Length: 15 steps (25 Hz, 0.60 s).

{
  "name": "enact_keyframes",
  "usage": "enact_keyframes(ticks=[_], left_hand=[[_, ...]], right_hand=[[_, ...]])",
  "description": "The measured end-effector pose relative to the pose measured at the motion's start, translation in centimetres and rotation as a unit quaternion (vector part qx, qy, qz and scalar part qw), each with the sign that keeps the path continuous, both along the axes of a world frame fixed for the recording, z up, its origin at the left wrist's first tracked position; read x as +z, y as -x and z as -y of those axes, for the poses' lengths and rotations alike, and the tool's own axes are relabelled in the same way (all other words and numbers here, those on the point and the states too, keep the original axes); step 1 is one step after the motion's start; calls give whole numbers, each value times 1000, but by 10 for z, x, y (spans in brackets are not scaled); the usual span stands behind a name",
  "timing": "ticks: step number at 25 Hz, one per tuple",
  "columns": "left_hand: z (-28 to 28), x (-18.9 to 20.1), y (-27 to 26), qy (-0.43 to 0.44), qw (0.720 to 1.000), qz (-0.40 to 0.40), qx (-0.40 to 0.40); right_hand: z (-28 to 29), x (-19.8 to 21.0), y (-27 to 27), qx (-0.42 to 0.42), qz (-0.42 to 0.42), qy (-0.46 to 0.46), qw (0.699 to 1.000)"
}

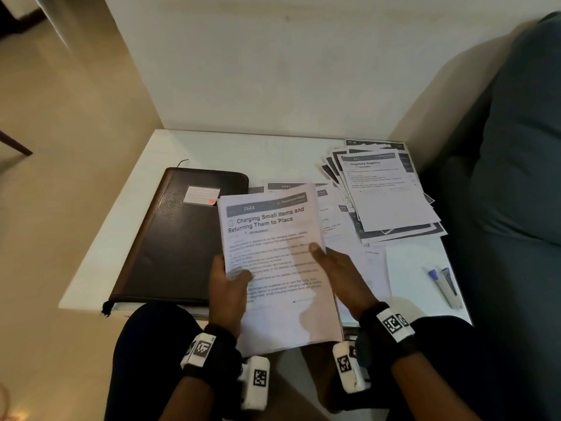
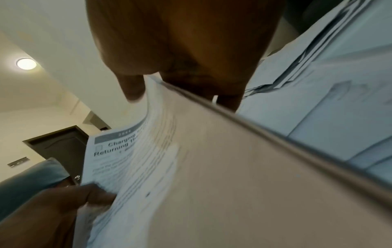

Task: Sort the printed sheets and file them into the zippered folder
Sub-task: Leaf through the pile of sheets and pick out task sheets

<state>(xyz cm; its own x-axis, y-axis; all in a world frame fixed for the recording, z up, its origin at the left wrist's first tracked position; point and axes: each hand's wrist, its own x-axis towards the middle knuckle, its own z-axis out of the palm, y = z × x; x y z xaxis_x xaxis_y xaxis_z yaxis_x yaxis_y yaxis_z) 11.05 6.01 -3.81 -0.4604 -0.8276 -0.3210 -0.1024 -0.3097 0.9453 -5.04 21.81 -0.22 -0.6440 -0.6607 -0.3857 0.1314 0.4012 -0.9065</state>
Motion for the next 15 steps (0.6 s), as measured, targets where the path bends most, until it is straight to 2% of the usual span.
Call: enact_keyframes(ticks=[1, 2, 3, 5, 7, 9, 15], left_hand=[[1, -3, -4, -17, 1000, -1, 23], [3, -7, -9, -38, 998, -2, 46], [5, -10, -13, -59, 996, -3, 65], [8, -17, -19, -91, 992, -8, 88], [11, -20, -20, -113, 988, -13, 108], [13, -19, -22, -122, 985, -22, 118], [13, -14, -22, -109, 986, -19, 123]], right_hand=[[1, -5, 10, -34, -16, -19, 999], [0, -10, 24, -78, -71, -68, 992], [-2, -18, 39, -107, -150, -140, 973], [-5, -36, 67, -98, -250, -284, 920], [-5, -51, 78, -51, -253, -359, 897], [-3, -61, 81, -28, -250, -378, 891], [-8, -68, 90, -36, -248, -371, 894]])
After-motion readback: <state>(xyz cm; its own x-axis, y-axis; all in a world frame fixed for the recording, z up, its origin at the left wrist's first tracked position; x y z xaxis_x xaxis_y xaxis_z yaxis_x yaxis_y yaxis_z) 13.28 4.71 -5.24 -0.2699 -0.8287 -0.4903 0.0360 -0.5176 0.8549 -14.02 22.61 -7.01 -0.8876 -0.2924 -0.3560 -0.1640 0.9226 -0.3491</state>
